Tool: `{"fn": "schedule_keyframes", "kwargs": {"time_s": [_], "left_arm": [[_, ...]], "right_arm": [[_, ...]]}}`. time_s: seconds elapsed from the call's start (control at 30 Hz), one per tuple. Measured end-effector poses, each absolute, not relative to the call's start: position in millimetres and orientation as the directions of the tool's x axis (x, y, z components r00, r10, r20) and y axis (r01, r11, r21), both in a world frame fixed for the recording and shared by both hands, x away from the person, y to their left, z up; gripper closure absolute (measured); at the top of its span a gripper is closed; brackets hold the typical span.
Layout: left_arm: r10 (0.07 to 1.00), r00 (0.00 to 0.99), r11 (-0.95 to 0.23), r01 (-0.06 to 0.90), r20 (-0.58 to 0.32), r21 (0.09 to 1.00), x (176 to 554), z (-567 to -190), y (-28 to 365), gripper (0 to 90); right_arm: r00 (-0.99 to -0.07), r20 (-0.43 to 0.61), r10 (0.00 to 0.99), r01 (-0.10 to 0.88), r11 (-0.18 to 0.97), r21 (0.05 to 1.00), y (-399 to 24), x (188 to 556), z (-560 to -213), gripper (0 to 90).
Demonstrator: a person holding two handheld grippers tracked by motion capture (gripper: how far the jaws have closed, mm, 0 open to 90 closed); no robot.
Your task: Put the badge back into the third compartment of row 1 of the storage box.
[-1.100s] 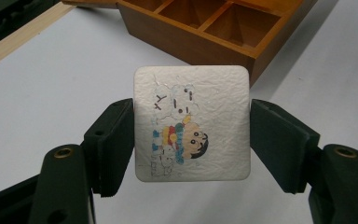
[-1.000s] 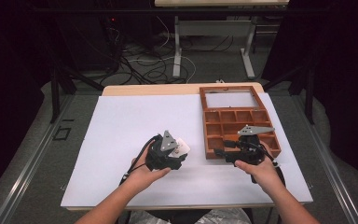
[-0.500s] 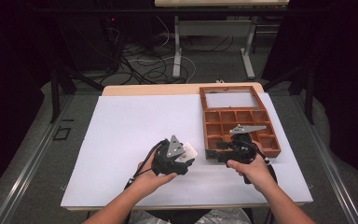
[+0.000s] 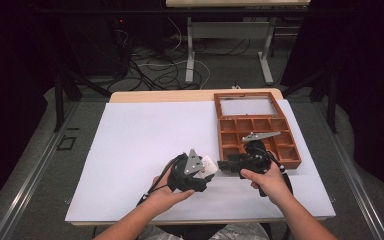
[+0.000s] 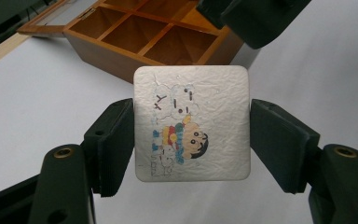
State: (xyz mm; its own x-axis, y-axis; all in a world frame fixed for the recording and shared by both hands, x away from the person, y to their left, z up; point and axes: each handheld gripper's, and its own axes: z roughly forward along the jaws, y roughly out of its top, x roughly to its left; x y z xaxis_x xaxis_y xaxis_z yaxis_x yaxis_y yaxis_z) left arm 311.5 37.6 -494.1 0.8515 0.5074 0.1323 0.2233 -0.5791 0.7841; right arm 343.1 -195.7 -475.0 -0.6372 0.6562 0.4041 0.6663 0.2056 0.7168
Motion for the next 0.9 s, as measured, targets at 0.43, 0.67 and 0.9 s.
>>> {"fn": "schedule_keyframes", "kwargs": {"time_s": [0.43,0.67,0.9], "left_arm": [[0.462,0.87,-0.607,0.169,0.172,0.777,306.5,-496.5,24.2,33.4],[0.444,0.877,-0.609,0.147,0.182,0.779,302.9,-496.6,18.0,33.4],[0.437,0.882,-0.606,0.146,0.174,0.782,300.9,-497.6,14.0,33.4]], "right_arm": [[-0.635,0.478,0.606,0.721,0.244,0.648,-183.2,348.1,-481.0,50.7],[-0.628,0.499,0.597,0.738,0.253,0.626,-182.3,348.6,-485.4,56.8],[-0.625,0.512,0.589,0.748,0.264,0.609,-180.3,348.6,-489.7,60.2]]}}
